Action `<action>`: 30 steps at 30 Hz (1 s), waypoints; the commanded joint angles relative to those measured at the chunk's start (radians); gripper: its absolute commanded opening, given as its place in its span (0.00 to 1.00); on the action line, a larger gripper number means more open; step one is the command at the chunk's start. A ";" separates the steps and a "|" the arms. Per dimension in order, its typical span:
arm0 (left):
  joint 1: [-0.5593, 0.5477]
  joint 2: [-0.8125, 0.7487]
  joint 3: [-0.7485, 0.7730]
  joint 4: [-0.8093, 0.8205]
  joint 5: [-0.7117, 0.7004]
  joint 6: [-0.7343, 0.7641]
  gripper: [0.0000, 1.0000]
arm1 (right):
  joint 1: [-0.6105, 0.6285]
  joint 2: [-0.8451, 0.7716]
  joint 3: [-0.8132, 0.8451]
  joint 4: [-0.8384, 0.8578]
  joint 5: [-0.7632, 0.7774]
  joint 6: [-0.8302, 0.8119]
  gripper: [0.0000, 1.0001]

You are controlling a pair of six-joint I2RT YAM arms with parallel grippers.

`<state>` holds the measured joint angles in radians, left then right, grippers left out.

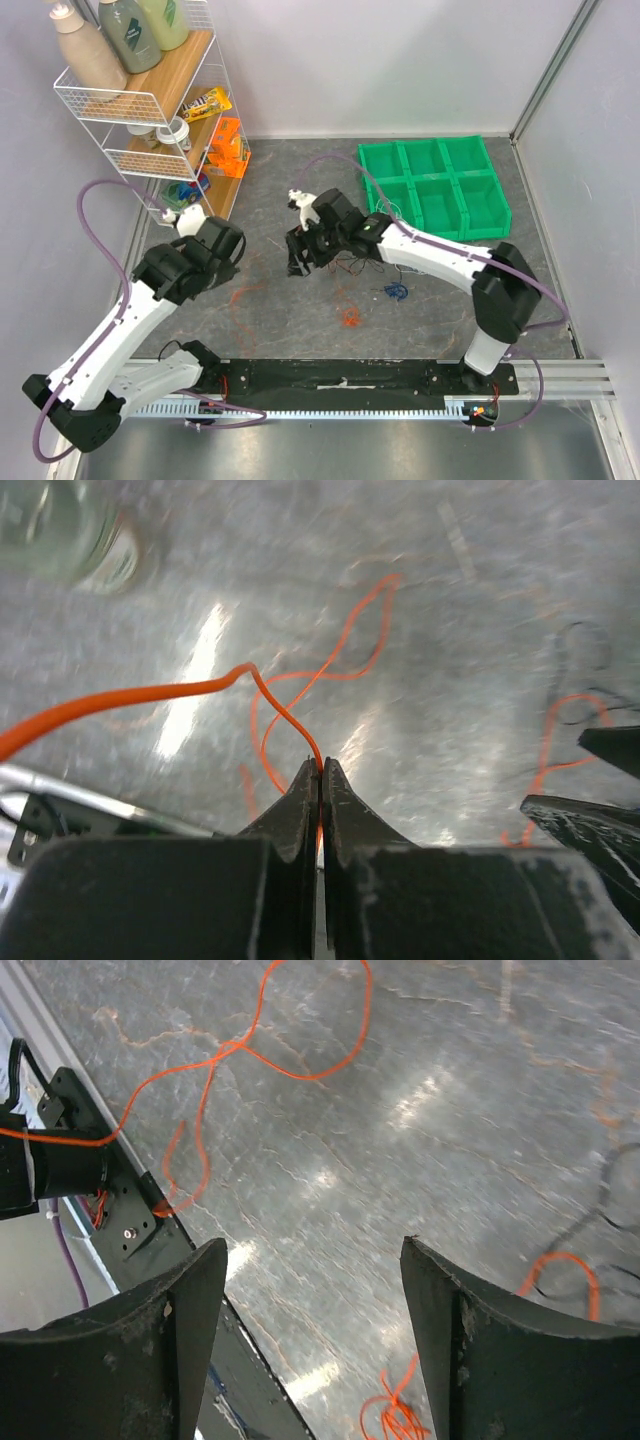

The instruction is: Untangle the cables

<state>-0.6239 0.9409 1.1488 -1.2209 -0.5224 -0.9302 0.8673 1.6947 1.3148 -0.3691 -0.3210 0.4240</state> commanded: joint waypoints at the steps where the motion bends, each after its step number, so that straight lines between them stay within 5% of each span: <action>1: 0.004 -0.043 -0.102 -0.124 -0.002 -0.288 0.02 | 0.047 0.092 0.061 0.169 -0.078 0.021 0.78; 4: 0.007 -0.062 -0.193 -0.126 0.041 -0.376 0.14 | 0.050 0.163 0.078 0.235 -0.087 0.128 0.78; 8: 0.009 -0.096 -0.245 -0.085 0.100 -0.386 0.58 | 0.056 0.220 0.099 0.289 -0.098 0.209 0.78; 11: 0.012 -0.114 -0.245 -0.068 0.114 -0.354 0.71 | 0.059 0.266 0.122 0.292 -0.093 0.239 0.78; 19: 0.013 -0.102 -0.222 0.034 0.182 -0.183 0.70 | 0.073 0.364 0.190 0.254 -0.004 0.277 0.78; 24: 0.013 -0.189 -0.052 0.010 0.090 -0.075 0.64 | 0.075 0.375 0.268 0.147 0.044 0.043 0.77; 30: 0.015 -0.416 -0.040 0.190 0.082 0.034 0.64 | 0.107 0.425 0.396 -0.005 0.048 -0.279 0.78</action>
<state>-0.6128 0.6460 1.0882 -1.1469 -0.3965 -1.0103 0.9424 2.1029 1.6299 -0.2905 -0.3027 0.3882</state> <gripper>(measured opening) 0.644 0.775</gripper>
